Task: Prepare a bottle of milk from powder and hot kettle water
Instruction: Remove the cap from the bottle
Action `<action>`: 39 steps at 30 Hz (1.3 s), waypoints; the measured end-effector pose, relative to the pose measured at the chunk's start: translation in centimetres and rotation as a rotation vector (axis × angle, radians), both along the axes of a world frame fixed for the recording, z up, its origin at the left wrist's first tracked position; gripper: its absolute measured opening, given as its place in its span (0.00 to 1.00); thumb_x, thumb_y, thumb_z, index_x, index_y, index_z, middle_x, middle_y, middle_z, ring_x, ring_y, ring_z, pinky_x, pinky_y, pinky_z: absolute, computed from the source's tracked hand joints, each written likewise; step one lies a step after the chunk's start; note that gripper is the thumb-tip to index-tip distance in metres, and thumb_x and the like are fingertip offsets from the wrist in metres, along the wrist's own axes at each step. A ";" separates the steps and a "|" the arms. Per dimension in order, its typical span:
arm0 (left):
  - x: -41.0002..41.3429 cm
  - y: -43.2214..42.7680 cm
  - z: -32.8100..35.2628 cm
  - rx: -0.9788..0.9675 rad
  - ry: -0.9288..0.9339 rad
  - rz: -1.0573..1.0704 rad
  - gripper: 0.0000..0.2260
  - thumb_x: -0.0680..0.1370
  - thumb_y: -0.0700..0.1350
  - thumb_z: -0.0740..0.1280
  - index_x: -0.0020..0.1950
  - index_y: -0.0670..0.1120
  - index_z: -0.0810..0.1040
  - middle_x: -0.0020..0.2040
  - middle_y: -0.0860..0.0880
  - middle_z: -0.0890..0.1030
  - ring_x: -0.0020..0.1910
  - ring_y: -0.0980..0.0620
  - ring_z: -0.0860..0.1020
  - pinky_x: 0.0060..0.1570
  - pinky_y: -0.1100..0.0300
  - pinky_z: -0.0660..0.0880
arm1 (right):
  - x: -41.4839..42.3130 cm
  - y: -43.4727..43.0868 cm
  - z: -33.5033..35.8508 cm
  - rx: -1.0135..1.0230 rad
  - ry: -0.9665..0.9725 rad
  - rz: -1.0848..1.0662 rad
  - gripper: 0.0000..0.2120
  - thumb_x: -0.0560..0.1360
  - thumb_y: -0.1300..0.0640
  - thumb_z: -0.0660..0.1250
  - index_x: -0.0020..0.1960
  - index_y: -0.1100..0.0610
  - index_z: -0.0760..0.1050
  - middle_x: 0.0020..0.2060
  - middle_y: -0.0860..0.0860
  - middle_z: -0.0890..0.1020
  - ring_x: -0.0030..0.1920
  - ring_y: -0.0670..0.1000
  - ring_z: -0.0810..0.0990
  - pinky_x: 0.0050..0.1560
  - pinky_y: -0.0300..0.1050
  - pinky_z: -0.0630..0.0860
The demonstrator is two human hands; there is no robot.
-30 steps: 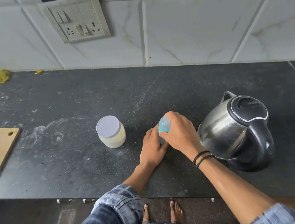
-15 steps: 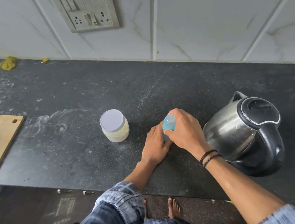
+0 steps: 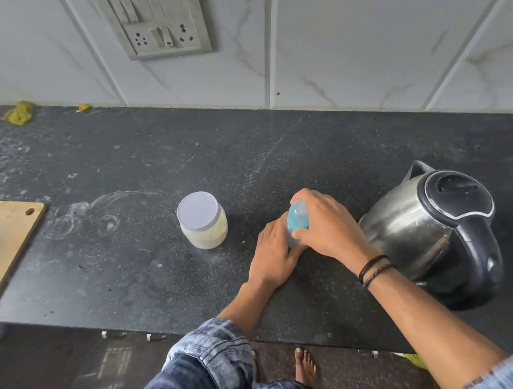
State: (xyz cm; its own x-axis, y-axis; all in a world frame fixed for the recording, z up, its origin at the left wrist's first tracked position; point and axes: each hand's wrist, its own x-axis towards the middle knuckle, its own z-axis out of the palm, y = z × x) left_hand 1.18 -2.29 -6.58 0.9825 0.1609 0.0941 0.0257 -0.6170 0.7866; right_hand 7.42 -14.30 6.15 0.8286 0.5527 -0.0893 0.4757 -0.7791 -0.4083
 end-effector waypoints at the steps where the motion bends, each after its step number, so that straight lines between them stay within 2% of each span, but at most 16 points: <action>1: 0.0 0.0 0.0 0.001 0.004 -0.001 0.29 0.80 0.65 0.57 0.77 0.50 0.67 0.72 0.51 0.75 0.68 0.50 0.69 0.68 0.52 0.65 | 0.0 0.0 0.1 0.000 0.015 0.003 0.28 0.72 0.53 0.79 0.68 0.53 0.71 0.61 0.50 0.78 0.61 0.54 0.76 0.56 0.49 0.75; 4: 0.1 -0.1 -0.1 0.007 0.026 -0.005 0.29 0.80 0.63 0.57 0.77 0.50 0.67 0.72 0.52 0.74 0.68 0.51 0.69 0.70 0.49 0.66 | -0.4 0.3 0.1 0.030 0.016 -0.032 0.32 0.72 0.46 0.79 0.70 0.53 0.71 0.62 0.51 0.77 0.61 0.55 0.75 0.58 0.51 0.76; 6: 0.2 0.0 -0.3 0.011 0.029 -0.006 0.29 0.80 0.62 0.56 0.77 0.49 0.67 0.72 0.52 0.74 0.69 0.50 0.69 0.70 0.48 0.66 | -0.8 0.5 -0.1 0.027 -0.041 -0.045 0.27 0.75 0.47 0.76 0.69 0.54 0.71 0.61 0.52 0.77 0.60 0.55 0.76 0.57 0.52 0.77; 9: 0.1 0.0 -0.5 0.020 0.024 -0.011 0.29 0.79 0.61 0.56 0.77 0.48 0.67 0.71 0.50 0.75 0.68 0.48 0.70 0.70 0.46 0.67 | -1.1 0.7 -0.5 0.024 -0.088 -0.030 0.23 0.78 0.52 0.74 0.68 0.55 0.71 0.61 0.54 0.78 0.60 0.55 0.76 0.57 0.48 0.75; 12: 0.1 0.0 -0.5 0.023 0.026 -0.010 0.29 0.80 0.62 0.56 0.78 0.49 0.66 0.71 0.50 0.75 0.68 0.49 0.70 0.70 0.47 0.67 | -0.8 0.9 -0.4 0.002 -0.106 -0.004 0.24 0.77 0.53 0.75 0.70 0.54 0.70 0.61 0.55 0.79 0.60 0.56 0.77 0.59 0.47 0.75; 17: 0.0 0.0 -0.3 0.008 0.019 0.000 0.31 0.80 0.66 0.57 0.79 0.52 0.63 0.74 0.51 0.73 0.70 0.51 0.67 0.70 0.53 0.64 | -0.4 0.7 -0.1 -0.024 -0.089 -0.017 0.29 0.75 0.49 0.77 0.71 0.53 0.69 0.60 0.56 0.78 0.60 0.57 0.79 0.57 0.50 0.78; 21: 0.0 0.0 -0.1 0.013 0.033 -0.003 0.31 0.80 0.63 0.56 0.79 0.50 0.64 0.73 0.50 0.74 0.70 0.50 0.68 0.70 0.50 0.65 | -0.7 0.9 -0.3 -0.028 -0.127 -0.006 0.24 0.77 0.52 0.75 0.69 0.53 0.70 0.59 0.55 0.79 0.60 0.55 0.79 0.56 0.49 0.80; 27: 0.0 0.0 -0.2 0.022 0.027 -0.014 0.30 0.81 0.65 0.56 0.79 0.52 0.63 0.74 0.51 0.73 0.70 0.51 0.68 0.70 0.53 0.64 | -0.1 0.7 0.2 -0.039 -0.072 0.057 0.28 0.76 0.56 0.76 0.71 0.52 0.69 0.60 0.54 0.79 0.60 0.56 0.78 0.56 0.49 0.78; 31: 0.1 0.0 -0.2 0.025 0.036 -0.010 0.27 0.80 0.61 0.57 0.77 0.50 0.67 0.72 0.52 0.74 0.69 0.50 0.69 0.70 0.48 0.67 | -0.5 0.7 0.3 -0.047 -0.069 0.057 0.30 0.76 0.48 0.76 0.72 0.51 0.68 0.60 0.53 0.77 0.59 0.55 0.77 0.55 0.49 0.78; 34: 0.1 0.0 -0.3 0.020 0.035 -0.013 0.28 0.80 0.60 0.58 0.77 0.49 0.66 0.72 0.50 0.75 0.69 0.49 0.69 0.70 0.47 0.67 | -0.7 0.8 0.0 -0.041 -0.094 0.038 0.26 0.78 0.51 0.75 0.71 0.51 0.69 0.61 0.53 0.78 0.60 0.55 0.76 0.54 0.50 0.78; 36: 0.0 0.0 -0.2 0.011 0.033 -0.008 0.29 0.80 0.61 0.58 0.78 0.50 0.66 0.71 0.50 0.75 0.69 0.49 0.69 0.70 0.47 0.67 | -0.5 0.7 0.0 -0.026 -0.070 0.038 0.27 0.77 0.53 0.75 0.72 0.50 0.68 0.61 0.52 0.77 0.61 0.55 0.76 0.54 0.51 0.78; 39: 0.0 -0.1 0.0 0.009 0.023 -0.007 0.31 0.80 0.64 0.58 0.79 0.50 0.66 0.73 0.51 0.74 0.70 0.50 0.69 0.70 0.49 0.65 | -0.2 0.7 0.3 -0.023 -0.076 0.022 0.29 0.76 0.49 0.77 0.72 0.49 0.68 0.61 0.52 0.76 0.61 0.56 0.76 0.54 0.53 0.79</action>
